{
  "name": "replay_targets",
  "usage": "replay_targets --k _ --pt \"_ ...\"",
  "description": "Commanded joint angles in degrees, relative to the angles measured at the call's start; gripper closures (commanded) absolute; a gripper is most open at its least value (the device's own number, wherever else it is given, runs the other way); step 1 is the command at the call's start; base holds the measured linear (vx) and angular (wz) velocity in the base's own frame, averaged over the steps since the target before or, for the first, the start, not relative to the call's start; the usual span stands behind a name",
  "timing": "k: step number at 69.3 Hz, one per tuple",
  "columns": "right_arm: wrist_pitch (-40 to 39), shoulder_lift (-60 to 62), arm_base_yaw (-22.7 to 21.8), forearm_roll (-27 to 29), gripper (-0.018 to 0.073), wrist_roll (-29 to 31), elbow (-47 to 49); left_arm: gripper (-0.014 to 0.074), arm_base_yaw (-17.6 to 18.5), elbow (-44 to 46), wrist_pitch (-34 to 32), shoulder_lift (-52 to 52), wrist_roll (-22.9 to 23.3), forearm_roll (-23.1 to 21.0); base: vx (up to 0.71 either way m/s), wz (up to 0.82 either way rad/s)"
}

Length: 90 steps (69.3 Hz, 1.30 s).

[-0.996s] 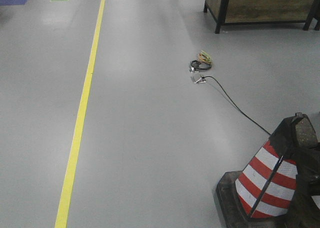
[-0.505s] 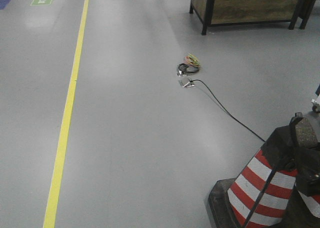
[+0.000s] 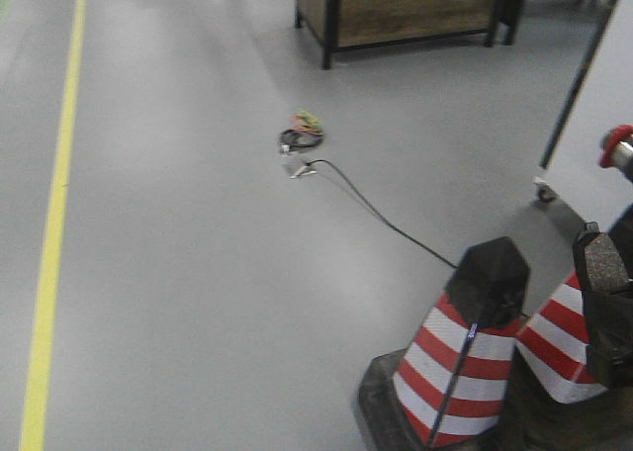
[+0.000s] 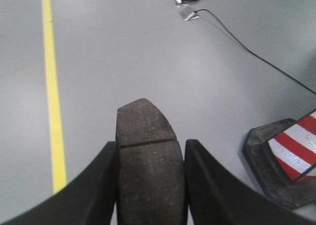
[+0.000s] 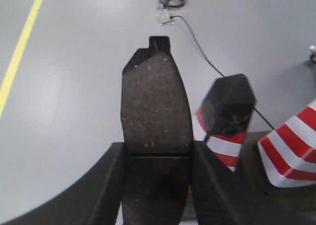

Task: Move and align brake pads A on conveyor
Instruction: 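Turn the base toward the black belt conveyor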

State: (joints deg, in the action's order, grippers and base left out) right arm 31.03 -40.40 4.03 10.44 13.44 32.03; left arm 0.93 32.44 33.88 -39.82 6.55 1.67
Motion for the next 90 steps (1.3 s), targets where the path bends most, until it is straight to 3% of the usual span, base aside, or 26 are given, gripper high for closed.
replay_targets --k 1,90 --pt "-4.67 0.19 -0.03 0.55 0.0476 0.63 1.75 0.0468 0.3 1.84 -4.68 0.2 0.03 -0.02 0.12 -0.51" --pt "-4.62 0.19 -0.03 0.55 0.0476 0.63 1.75 0.0468 0.3 1.84 -4.68 0.15 0.03 -0.02 0.17 -0.64"
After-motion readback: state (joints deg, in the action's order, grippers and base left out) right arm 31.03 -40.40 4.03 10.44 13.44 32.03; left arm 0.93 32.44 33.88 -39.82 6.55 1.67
